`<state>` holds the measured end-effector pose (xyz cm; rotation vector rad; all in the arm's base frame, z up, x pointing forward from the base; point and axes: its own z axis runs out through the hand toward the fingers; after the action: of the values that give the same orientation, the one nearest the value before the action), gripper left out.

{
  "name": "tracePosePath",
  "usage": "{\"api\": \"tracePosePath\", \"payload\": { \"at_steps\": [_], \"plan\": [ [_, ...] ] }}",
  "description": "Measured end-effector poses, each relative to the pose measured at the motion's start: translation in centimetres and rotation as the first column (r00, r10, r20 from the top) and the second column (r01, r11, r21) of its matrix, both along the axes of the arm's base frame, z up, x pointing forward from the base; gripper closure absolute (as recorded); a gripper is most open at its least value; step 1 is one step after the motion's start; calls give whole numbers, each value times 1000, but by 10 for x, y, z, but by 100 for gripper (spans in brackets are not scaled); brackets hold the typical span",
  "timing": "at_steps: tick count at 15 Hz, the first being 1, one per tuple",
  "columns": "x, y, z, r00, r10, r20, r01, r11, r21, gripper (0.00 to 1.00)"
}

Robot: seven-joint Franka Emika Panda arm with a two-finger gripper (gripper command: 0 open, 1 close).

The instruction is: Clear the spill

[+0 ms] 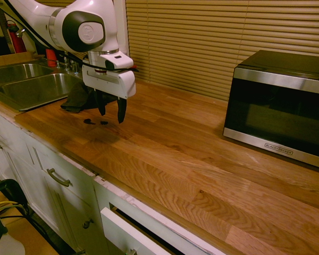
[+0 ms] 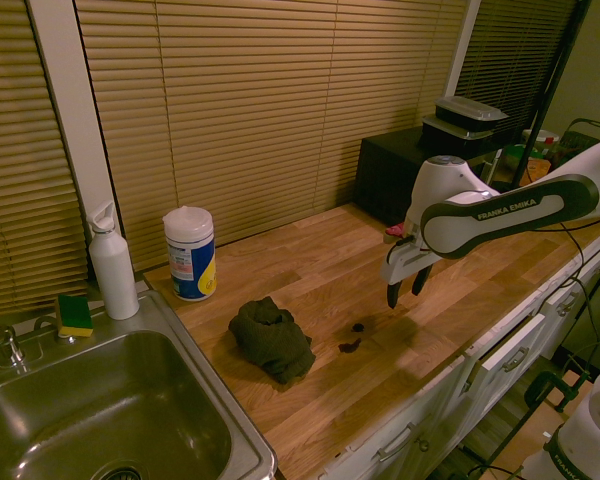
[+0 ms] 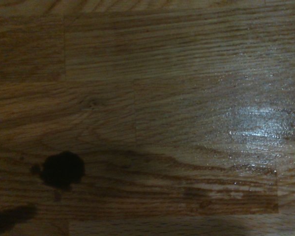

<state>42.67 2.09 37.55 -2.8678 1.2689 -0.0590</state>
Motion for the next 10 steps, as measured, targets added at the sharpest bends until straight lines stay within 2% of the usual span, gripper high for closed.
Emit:
{"api": "tracePosePath", "payload": {
  "at_steps": [3, 5, 10],
  "plan": [
    [1, 1, 0, 1000, 2, 4, -2, 1000, 1, 0],
    [5, 9, 6, 999, 14, 35, -14, 1000, 8, 0],
    [22, 67, 34, 992, 75, 98, -76, 997, 14, 0]
  ]
}}
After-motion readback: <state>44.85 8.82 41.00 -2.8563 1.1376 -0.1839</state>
